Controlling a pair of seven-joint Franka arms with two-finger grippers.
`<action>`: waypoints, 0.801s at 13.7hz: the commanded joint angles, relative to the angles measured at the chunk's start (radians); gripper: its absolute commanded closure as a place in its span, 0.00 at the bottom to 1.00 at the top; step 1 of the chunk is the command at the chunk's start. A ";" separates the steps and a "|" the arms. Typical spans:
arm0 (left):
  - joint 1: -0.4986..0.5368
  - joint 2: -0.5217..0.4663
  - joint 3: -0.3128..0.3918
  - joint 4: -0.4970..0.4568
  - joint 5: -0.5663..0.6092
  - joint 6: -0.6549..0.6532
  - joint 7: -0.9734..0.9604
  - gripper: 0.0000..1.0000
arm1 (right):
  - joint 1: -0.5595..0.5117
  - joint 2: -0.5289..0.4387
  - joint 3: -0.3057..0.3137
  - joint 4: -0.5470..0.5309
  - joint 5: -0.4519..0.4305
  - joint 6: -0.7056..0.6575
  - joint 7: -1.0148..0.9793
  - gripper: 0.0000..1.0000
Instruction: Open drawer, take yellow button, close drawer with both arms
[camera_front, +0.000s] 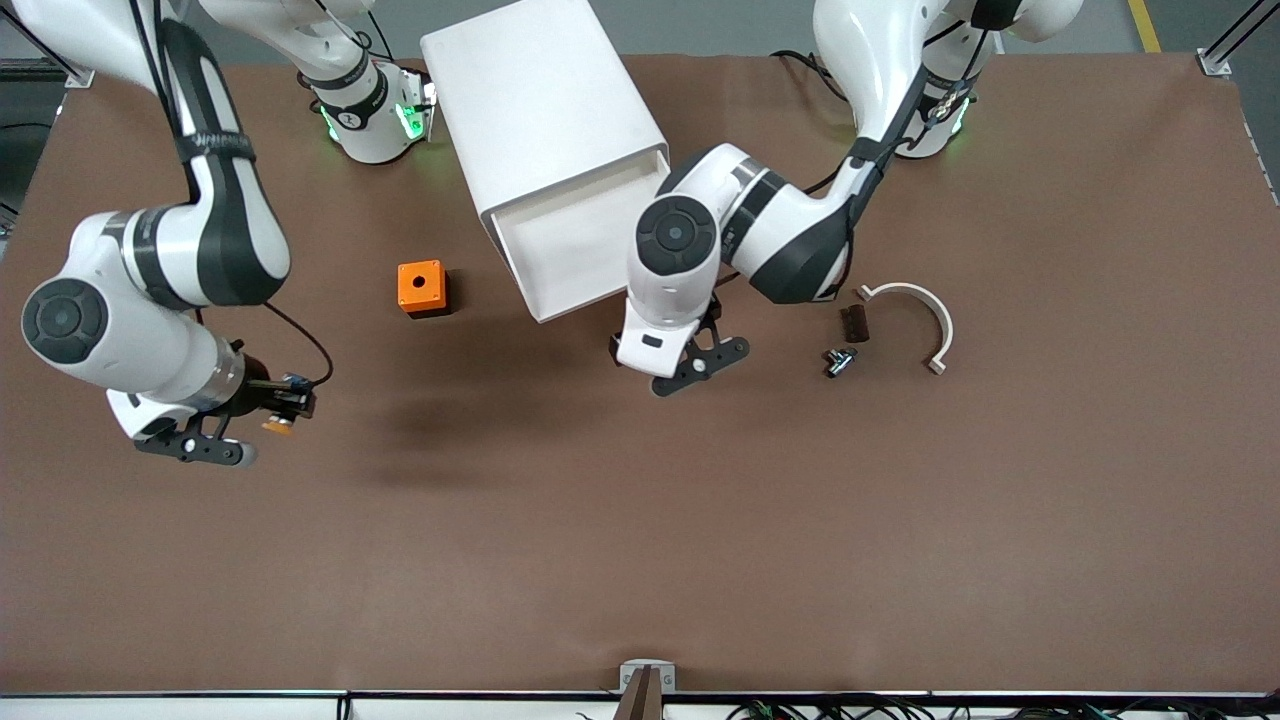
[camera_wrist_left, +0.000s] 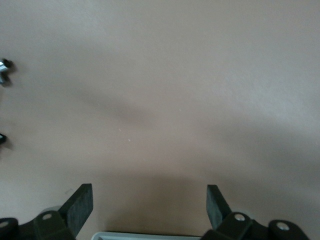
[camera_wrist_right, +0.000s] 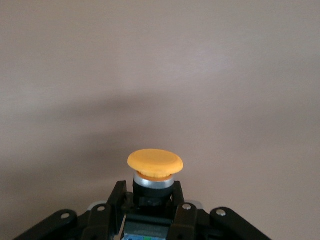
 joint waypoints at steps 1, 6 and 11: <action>-0.040 -0.006 0.002 -0.008 0.016 0.018 -0.022 0.00 | -0.075 0.057 0.023 -0.018 -0.038 0.086 -0.093 1.00; -0.084 -0.006 -0.018 -0.011 0.000 0.016 -0.094 0.00 | -0.178 0.171 0.025 -0.072 -0.038 0.331 -0.287 1.00; -0.109 -0.002 -0.032 -0.012 -0.110 0.015 -0.117 0.00 | -0.209 0.287 0.025 -0.075 -0.038 0.487 -0.338 0.96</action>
